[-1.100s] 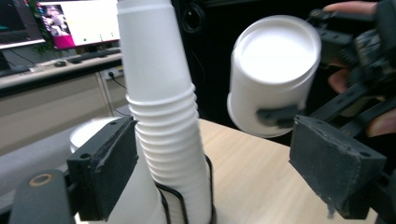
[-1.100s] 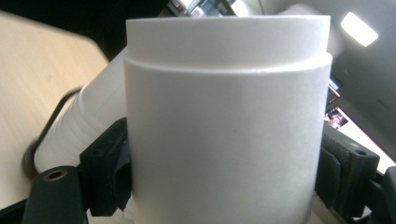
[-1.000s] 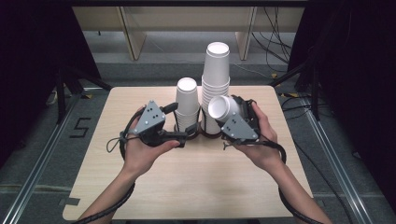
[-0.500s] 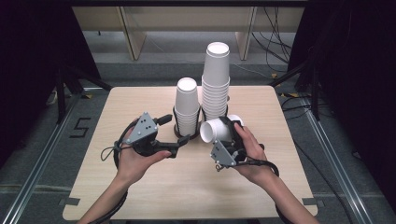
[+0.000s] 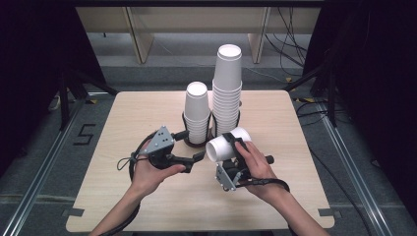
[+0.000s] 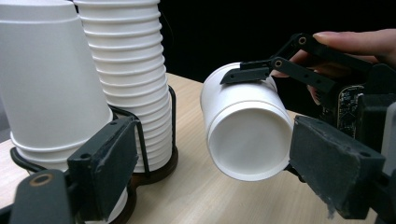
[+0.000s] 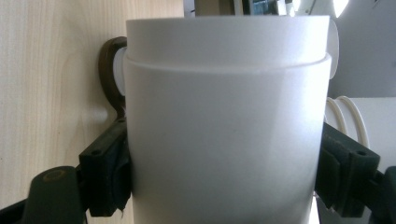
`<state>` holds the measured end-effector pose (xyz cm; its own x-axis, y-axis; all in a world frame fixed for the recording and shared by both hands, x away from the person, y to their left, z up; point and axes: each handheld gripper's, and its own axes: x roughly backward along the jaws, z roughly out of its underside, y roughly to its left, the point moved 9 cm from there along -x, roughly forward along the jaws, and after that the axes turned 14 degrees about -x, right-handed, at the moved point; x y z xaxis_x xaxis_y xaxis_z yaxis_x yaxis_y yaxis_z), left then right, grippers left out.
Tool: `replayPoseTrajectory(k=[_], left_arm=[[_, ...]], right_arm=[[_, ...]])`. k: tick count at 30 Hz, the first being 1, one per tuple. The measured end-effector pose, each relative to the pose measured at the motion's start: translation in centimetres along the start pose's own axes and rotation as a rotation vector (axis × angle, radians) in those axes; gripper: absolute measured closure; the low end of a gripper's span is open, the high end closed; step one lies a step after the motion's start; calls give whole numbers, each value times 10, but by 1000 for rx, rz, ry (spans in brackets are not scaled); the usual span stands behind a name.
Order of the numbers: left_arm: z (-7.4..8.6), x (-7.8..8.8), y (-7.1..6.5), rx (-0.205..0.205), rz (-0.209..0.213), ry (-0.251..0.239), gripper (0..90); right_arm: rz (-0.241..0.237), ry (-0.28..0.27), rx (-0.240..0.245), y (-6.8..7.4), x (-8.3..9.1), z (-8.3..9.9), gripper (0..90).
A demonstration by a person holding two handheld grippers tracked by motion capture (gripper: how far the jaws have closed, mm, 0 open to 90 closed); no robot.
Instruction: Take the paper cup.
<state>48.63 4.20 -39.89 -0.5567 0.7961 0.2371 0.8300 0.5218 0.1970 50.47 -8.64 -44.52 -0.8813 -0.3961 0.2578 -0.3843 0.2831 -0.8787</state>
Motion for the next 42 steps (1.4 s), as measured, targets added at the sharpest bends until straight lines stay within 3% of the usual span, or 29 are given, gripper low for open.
replayPoseTrajectory(k=[2, 3, 4, 7, 12, 15, 20, 23, 26, 28, 32, 34, 41, 42], left_arm=[[1, -2, -1, 8, 9, -1, 148], [2, -3, -1, 10, 9, 1, 148], [3, -4, -1, 8, 10, 3, 148], [5, -6, 0, 30, 19, -2, 149], [7, -10, 0, 46, 42, -5, 149], [9, -12, -1, 48, 49, -4, 149], [9, -16, -8, 45, 79, -11, 147], [9, -18, -10, 44, 87, -12, 145], [9, -21, -12, 40, 93, -10, 144], [9, -23, -14, 42, 98, -5, 144], [9, -27, -17, 37, 108, 3, 144], [9, -30, -18, 51, 106, 2, 144], [13, -36, -21, 37, 125, 25, 144], [14, -37, -21, 42, 123, 26, 144]], right_arm=[[15, -7, 23, -2, 0, -2, 192], [14, -11, 68, -4, 0, -4, 192], [12, -10, 36, -2, 0, -3, 192], [3, -5, 35, 2, 0, -3, 192], [7, -6, 89, 8, 1, -5, 192], [-1, 15, 50, 14, 2, -2, 192], [-9, 9, 71, 14, 1, -3, 192], [-7, -4, 39, 16, 0, -6, 192], [-4, 32, 96, 12, 2, -4, 192], [3, 13, 118, 11, 2, -8, 192], [-4, 10, 104, 13, 0, -9, 192], [-12, 6, 142, 12, -1, -10, 192], [-2, 0, 151, 11, -1, -13, 192], [3, -25, 183, 9, -2, -16, 191]])
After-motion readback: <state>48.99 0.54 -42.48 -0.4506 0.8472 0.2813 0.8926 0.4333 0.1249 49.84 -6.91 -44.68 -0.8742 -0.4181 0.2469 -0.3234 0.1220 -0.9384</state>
